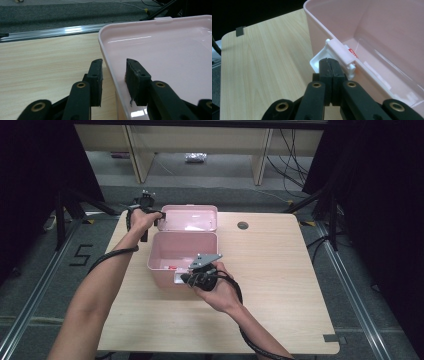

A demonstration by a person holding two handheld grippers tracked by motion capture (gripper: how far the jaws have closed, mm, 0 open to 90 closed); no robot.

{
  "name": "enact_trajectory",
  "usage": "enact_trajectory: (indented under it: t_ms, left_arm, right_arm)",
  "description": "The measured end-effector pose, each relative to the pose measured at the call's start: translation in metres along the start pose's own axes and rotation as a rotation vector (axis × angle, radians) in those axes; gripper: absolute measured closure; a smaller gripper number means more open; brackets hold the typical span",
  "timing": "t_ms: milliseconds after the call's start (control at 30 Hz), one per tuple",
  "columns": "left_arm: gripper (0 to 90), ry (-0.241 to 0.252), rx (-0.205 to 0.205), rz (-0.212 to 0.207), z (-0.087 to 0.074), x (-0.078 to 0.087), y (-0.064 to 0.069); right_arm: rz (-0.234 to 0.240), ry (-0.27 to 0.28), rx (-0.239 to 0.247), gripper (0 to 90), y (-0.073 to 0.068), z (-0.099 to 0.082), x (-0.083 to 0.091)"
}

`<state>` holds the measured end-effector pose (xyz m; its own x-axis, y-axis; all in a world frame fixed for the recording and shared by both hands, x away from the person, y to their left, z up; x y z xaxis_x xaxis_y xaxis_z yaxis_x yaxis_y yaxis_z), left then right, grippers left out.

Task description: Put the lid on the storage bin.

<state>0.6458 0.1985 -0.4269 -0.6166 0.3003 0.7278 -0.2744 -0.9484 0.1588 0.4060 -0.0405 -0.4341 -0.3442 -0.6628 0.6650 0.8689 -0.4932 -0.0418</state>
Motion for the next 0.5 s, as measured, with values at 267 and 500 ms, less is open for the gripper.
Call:
enact_trajectory:
  t_ms: [267,500]
  left_arm:
    - [68.2,-0.014,0.013,0.009,0.0025,-0.0062,-0.0007]
    - [73.1,-0.033,0.016,0.029,0.0059,-0.0071,-0.0028]
  right_arm:
    - [0.005,-0.007,-0.026,90.0,0.0007,-0.0011,-0.001]
    - [0.015,-0.007,-0.038,90.0,0.0004,-0.0013,-0.0013]
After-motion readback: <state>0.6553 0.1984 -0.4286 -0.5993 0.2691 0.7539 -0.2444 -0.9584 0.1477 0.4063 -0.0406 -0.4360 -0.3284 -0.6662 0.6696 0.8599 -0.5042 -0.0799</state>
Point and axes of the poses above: each handheld gripper's, and its own axes: x roughly backward along the jaws, z roughly out of its top, y roughly to its right, the point moved 1 cm from there along -x, roughly forward along the jaws, and after that the axes turned 5 degrees about -y, right-handed, at the moved point
